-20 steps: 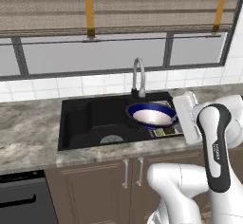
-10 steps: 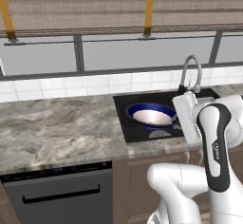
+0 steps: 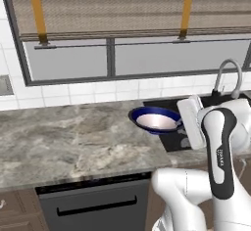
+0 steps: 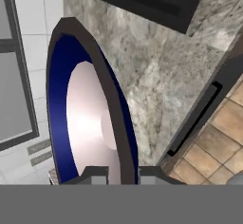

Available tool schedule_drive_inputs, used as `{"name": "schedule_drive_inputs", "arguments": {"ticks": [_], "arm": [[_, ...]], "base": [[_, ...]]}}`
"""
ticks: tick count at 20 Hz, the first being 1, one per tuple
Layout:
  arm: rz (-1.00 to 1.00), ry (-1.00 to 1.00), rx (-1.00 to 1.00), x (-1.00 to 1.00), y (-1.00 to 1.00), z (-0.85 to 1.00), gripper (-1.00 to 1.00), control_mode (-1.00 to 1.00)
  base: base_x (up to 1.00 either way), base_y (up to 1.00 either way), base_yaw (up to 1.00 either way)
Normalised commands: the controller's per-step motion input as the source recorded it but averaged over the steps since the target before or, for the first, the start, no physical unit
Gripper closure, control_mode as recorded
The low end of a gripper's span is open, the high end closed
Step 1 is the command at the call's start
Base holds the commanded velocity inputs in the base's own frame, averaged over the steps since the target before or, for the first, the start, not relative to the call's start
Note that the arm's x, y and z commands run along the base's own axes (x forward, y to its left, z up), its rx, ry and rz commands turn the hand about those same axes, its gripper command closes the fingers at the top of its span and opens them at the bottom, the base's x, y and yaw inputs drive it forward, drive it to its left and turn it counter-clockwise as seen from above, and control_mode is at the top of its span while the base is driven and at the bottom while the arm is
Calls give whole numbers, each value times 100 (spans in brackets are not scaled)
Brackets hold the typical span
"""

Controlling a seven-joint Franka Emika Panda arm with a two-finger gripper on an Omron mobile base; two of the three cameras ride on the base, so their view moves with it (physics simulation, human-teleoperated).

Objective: Dump the squash and avocado from the bowl so the bowl can be washed. Place the bowl in the sink after clearing the leftovers.

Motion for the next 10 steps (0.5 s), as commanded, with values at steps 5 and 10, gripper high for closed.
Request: {"name": "schedule_drive_inputs", "arguments": {"ticks": [5, 10], "arm": [[0, 0, 0, 0, 0, 0, 100, 100], [0, 0, 0, 0, 0, 0, 100, 100]], "base": [[27, -36, -5], [35, -30, -9]]}}
